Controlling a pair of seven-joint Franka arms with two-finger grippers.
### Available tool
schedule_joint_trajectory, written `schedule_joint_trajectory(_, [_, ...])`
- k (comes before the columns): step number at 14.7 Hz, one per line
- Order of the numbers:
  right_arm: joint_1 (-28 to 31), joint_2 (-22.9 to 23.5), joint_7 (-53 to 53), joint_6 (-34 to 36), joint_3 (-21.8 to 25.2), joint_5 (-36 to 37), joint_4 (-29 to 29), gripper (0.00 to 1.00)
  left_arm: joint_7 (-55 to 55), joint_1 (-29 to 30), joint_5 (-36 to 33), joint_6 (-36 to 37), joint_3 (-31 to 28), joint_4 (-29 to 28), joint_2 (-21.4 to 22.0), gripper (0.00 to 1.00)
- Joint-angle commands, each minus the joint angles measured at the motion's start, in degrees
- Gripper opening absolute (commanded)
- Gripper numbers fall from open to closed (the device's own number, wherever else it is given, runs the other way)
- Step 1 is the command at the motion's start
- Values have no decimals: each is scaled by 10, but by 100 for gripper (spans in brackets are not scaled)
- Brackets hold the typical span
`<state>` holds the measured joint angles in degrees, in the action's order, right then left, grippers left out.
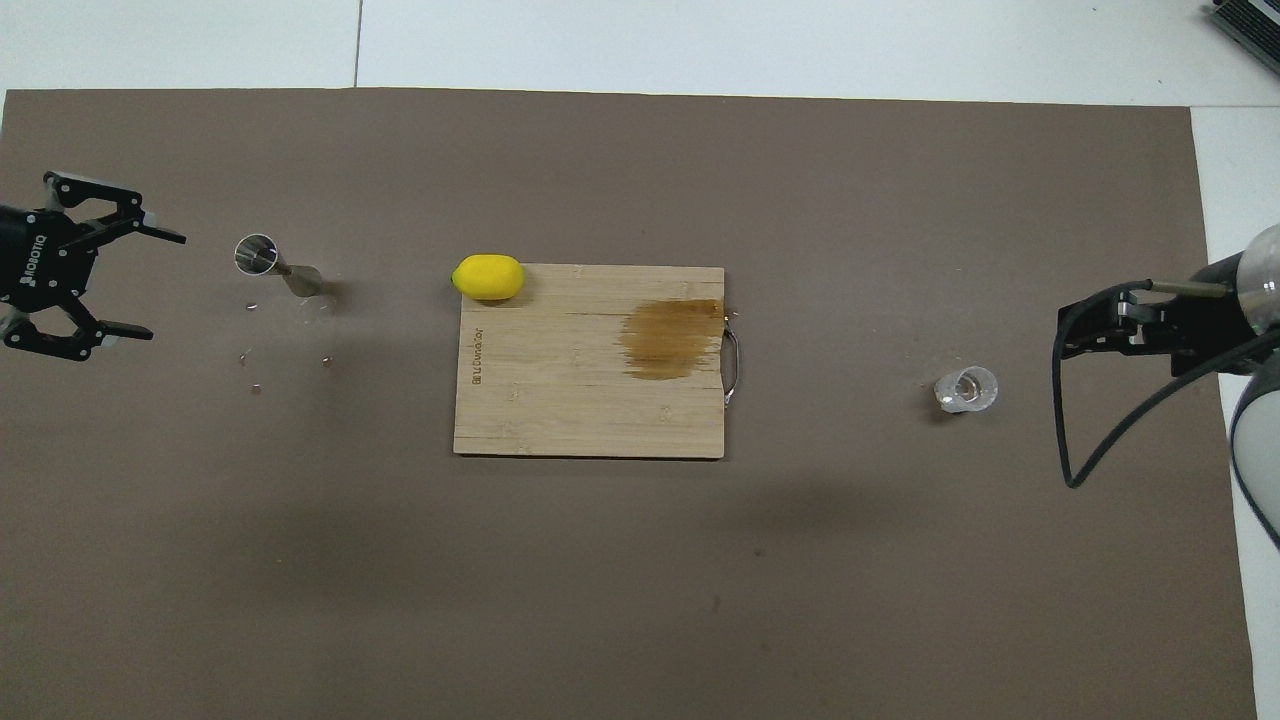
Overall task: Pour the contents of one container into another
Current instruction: 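Open the left gripper and reach toward the small metal cup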
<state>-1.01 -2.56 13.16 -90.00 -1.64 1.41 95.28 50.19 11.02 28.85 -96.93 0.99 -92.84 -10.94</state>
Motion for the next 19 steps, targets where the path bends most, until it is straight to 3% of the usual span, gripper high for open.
schedule_joint_trajectory(1, [6, -3, -14, -4, -2, -2, 4, 100, 91, 17, 39, -47, 4, -28, -9, 100])
schedule_joint_trajectory(4, [7, -3, -14, -3, -2, -2, 4, 100, 175, 42, 127, -80, 4, -85, -13, 100])
schedule_joint_trajectory(7, [6, -3, -14, -4, -2, -2, 4, 100, 237, 60, 222, -160, 5, -162, -5, 100])
schedule_joint_trajectory(12, [6, -3, -14, -3, -2, -2, 4, 100, 228, 59, 303, -222, 5, -198, -10, 100])
schedule_joint_trajectory(15, [6, -3, -14, 2, -2, -2, 4, 100, 138, 56, 343, -226, 5, -213, -15, 100])
schedule_joint_trajectory(19, [4, -3, -14, 3, -2, -2, 4, 100, 120, 50, 404, -263, 5, -238, -22, 100])
